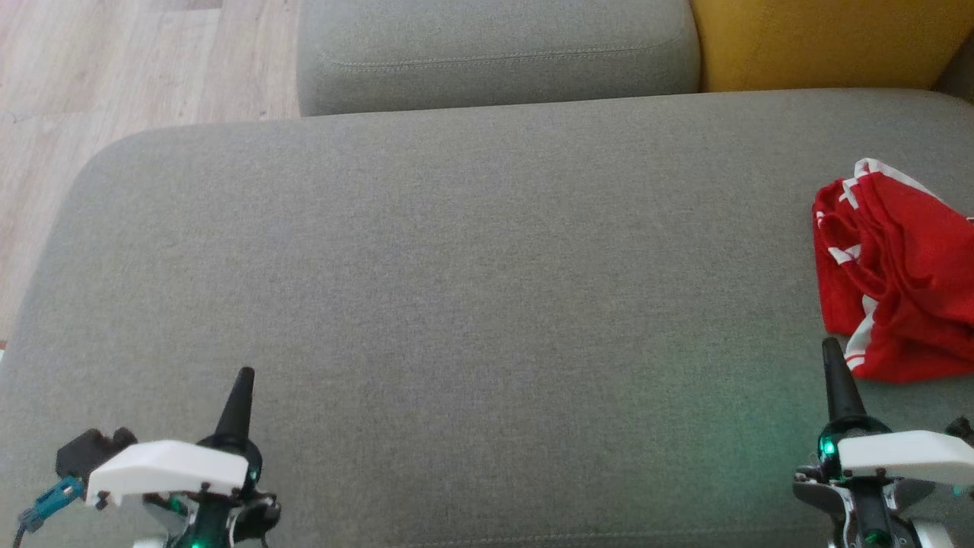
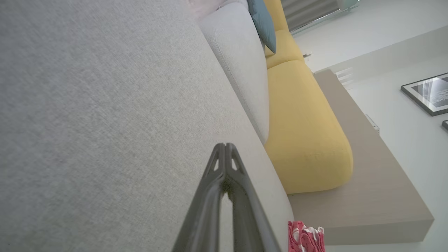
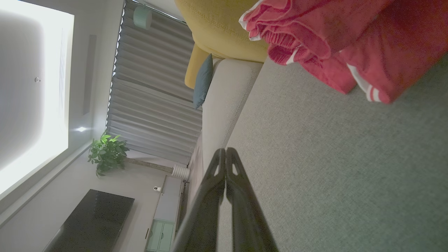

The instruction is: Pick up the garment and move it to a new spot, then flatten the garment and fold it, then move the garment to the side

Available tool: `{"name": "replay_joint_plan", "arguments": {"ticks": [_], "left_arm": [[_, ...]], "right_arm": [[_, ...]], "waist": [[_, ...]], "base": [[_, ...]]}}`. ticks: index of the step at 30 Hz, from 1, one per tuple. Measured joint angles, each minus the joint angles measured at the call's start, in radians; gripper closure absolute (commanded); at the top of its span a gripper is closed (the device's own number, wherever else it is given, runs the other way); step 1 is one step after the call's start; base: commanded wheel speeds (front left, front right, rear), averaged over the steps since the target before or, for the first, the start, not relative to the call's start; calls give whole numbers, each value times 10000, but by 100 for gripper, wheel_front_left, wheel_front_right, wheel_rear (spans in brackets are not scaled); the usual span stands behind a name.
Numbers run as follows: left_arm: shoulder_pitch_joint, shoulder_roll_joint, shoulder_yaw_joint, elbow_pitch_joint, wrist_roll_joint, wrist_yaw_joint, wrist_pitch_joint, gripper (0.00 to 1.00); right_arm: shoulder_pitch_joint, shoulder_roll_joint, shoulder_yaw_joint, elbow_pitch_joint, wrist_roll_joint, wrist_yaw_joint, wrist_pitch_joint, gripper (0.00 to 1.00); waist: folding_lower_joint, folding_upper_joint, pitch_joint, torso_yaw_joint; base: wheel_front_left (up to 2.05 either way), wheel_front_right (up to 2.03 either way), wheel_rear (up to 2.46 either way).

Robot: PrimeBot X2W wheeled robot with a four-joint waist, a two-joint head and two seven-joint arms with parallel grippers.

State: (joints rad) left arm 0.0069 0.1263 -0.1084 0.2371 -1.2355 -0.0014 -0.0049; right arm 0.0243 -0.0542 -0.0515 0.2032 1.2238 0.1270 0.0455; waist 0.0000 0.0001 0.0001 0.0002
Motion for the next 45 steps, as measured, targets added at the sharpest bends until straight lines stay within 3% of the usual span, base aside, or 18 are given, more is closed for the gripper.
{"name": "replay_joint_plan", "arguments": {"ticks": [37, 45], "left_arm": [[-580, -637, 1544, 334, -3898, -1223, 884, 100], [-605, -658, 1557, 337, -3944, -1223, 913, 100]], "right_arm": [[-777, -29, -458, 702, 4033, 0, 337, 100], [-800, -29, -491, 704, 4063, 0, 339, 100]], "waist": [[0, 0, 32, -2], [0, 0, 32, -2]], "base": [[0, 0, 0], [0, 0, 0]]}}
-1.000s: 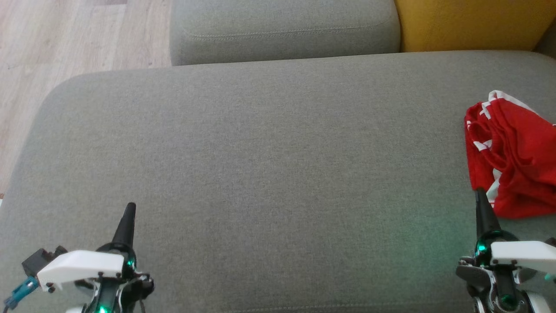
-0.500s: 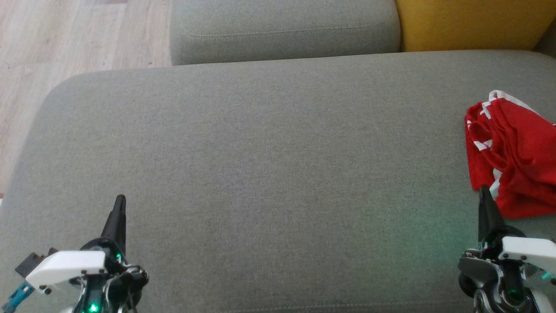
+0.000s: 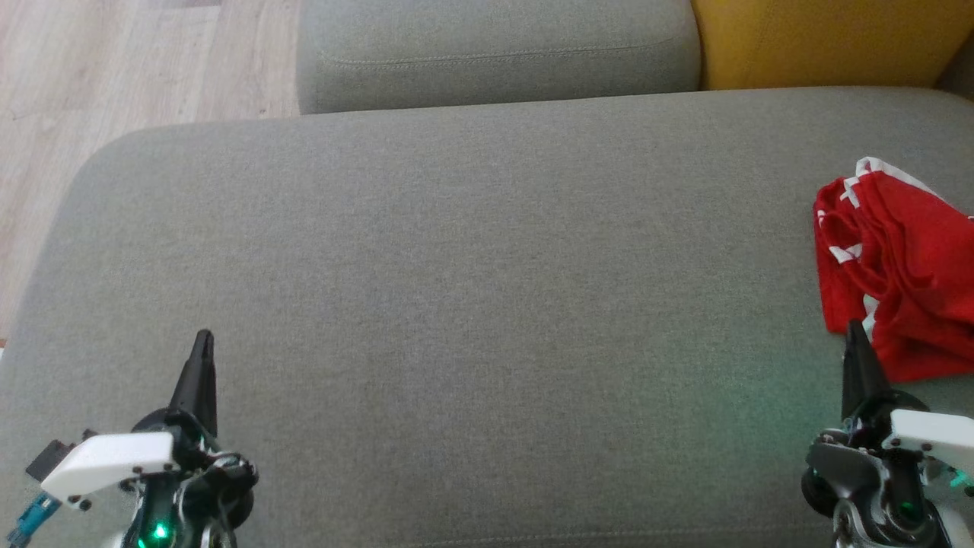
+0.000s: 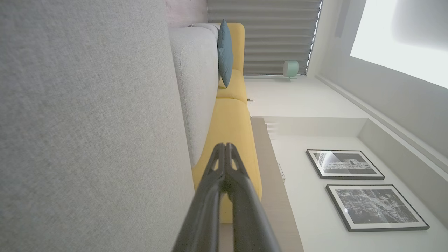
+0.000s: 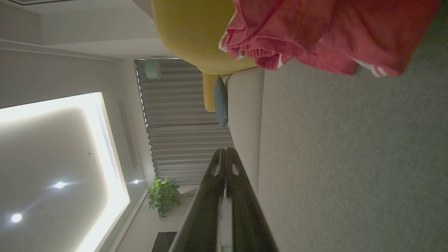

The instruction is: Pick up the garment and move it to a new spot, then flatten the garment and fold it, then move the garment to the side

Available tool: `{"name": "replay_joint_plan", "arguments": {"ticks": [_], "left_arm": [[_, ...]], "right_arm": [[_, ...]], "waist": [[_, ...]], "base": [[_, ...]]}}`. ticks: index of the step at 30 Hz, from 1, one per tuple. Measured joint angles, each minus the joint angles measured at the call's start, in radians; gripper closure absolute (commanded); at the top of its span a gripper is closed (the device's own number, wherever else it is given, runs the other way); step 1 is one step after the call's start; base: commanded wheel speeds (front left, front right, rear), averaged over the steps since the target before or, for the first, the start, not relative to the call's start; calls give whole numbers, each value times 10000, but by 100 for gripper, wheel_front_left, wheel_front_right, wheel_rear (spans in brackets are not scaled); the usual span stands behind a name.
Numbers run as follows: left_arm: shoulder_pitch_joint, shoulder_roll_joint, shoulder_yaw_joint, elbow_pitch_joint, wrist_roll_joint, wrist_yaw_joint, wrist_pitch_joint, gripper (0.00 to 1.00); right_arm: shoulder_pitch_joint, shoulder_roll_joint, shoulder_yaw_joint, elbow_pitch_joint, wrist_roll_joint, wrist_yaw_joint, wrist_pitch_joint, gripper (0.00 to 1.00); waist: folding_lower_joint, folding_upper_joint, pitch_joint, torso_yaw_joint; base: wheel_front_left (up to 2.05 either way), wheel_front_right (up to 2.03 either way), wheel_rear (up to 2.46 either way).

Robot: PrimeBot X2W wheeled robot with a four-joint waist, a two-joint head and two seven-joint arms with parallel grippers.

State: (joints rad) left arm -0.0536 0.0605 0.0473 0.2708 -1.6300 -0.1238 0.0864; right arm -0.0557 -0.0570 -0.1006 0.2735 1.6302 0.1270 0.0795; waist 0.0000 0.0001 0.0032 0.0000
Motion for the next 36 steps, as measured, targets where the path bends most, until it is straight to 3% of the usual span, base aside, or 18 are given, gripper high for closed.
{"name": "replay_joint_plan", "arguments": {"ticks": [36], "left_arm": [[0, -42, 67, 0, 6, 0, 88, 100]], "right_arm": [[0, 13, -90, 13, -8, 0, 92, 100]], "waist": [[0, 0, -1, 0]], "base": [[0, 0, 0]]}}
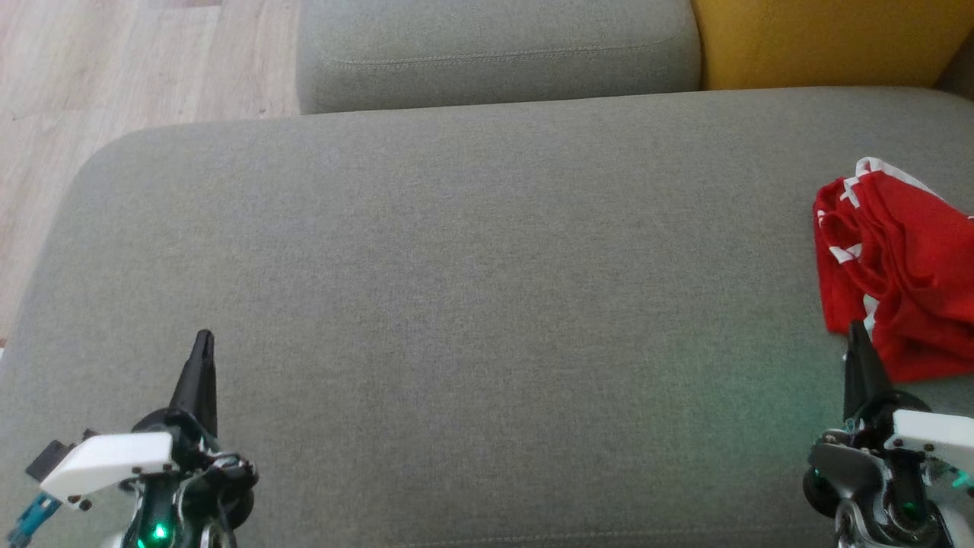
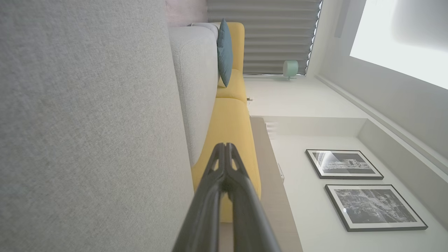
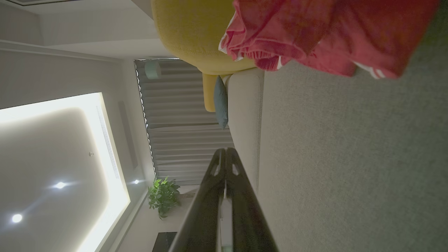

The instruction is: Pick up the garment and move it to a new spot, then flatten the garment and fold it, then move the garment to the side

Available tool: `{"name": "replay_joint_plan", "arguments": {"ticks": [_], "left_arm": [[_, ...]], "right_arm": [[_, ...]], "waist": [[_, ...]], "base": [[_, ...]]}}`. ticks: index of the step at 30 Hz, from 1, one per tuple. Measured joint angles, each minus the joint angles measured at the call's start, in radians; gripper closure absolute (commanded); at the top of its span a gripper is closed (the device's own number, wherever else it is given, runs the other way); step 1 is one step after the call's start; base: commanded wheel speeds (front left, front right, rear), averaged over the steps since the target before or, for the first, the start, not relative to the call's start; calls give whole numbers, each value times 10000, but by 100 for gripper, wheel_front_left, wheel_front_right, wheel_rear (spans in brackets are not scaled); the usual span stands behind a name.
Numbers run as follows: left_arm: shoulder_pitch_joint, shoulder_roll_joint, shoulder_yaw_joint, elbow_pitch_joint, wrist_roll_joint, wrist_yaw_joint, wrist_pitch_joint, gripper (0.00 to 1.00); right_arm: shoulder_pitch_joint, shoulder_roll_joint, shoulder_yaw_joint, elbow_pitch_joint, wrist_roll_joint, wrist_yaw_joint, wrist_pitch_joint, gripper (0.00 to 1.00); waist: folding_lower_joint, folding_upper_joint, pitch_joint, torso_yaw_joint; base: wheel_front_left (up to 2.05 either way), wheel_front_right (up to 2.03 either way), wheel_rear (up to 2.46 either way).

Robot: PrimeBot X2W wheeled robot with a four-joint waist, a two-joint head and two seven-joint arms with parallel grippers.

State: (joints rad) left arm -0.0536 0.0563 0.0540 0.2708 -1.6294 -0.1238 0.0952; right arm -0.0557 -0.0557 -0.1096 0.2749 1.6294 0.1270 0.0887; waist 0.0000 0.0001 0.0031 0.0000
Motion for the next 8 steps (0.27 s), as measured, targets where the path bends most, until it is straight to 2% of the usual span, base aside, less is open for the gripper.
{"name": "replay_joint_plan", "arguments": {"ticks": [8], "left_arm": [[0, -10, 36, 0, 0, 0, 0, 100]], "right_arm": [[0, 4, -10, 2, -25, 0, 10, 100]], "waist": [[0, 0, 0, 0]], "base": [[0, 0, 0]]}}
